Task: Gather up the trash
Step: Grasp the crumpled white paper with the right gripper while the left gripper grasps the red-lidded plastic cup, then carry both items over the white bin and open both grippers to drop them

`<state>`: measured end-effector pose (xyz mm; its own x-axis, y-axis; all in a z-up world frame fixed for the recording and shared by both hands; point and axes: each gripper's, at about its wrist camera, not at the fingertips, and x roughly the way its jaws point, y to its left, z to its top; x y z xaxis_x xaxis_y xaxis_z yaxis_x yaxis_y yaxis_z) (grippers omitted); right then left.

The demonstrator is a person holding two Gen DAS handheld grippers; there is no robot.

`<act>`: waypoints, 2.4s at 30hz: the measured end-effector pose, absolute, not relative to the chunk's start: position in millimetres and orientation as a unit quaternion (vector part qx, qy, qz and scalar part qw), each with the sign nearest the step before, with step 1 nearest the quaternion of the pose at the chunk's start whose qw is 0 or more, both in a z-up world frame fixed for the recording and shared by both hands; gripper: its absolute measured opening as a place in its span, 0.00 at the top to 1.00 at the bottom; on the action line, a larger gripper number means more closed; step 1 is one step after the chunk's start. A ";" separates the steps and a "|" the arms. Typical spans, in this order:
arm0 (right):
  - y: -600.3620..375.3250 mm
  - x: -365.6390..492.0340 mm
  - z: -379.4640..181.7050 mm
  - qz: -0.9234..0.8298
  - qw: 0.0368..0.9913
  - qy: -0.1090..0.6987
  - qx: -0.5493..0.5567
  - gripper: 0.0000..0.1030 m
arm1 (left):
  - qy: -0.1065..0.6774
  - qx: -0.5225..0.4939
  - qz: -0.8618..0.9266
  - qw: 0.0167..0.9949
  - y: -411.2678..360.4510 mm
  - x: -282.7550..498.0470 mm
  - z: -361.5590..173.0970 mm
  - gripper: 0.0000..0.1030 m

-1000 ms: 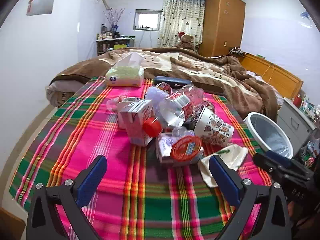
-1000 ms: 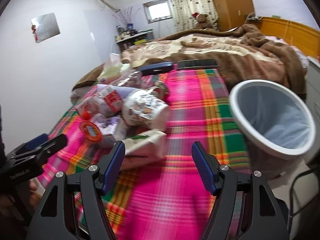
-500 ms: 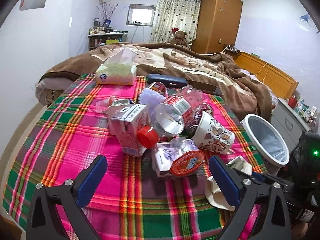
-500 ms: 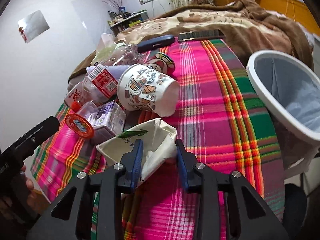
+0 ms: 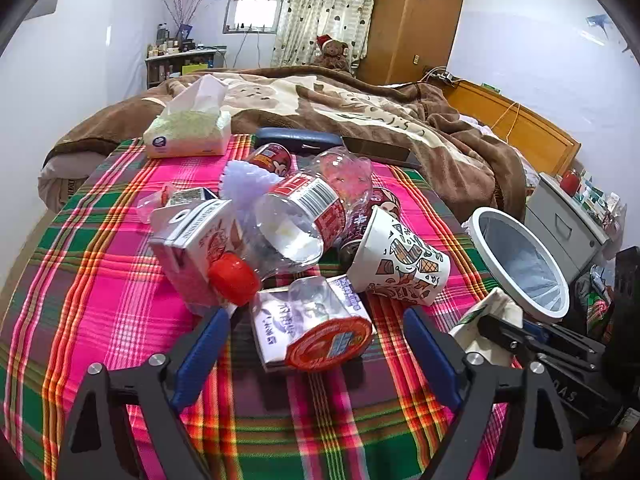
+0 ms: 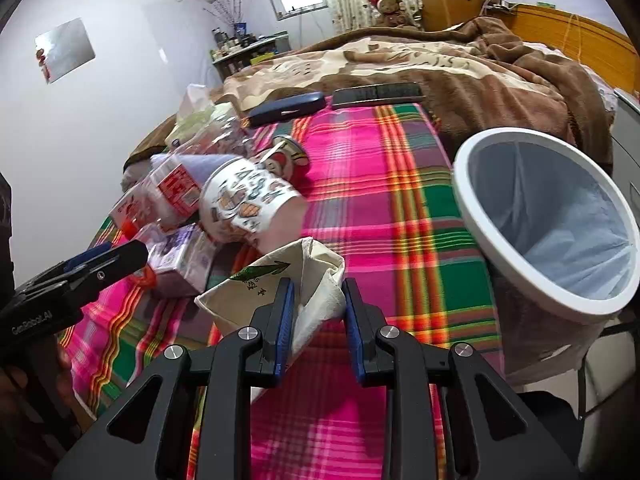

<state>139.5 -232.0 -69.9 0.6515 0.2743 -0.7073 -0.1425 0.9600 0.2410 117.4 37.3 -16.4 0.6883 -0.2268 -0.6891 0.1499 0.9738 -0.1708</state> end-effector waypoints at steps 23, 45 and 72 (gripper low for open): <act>-240.7 144.2 -72.2 0.117 0.907 0.395 0.094 0.76 | 0.397 -0.048 -0.057 0.915 34.3 119.5 -25.2 0.56; -269.3 134.9 -46.8 0.105 0.919 0.364 0.107 0.76 | 0.354 -0.034 -0.095 0.930 0.8 96.0 19.4 0.56; -394.7 160.9 -34.1 -0.052 0.931 0.336 0.133 0.76 | 0.336 0.011 -0.270 0.902 -176.0 138.8 36.8 0.56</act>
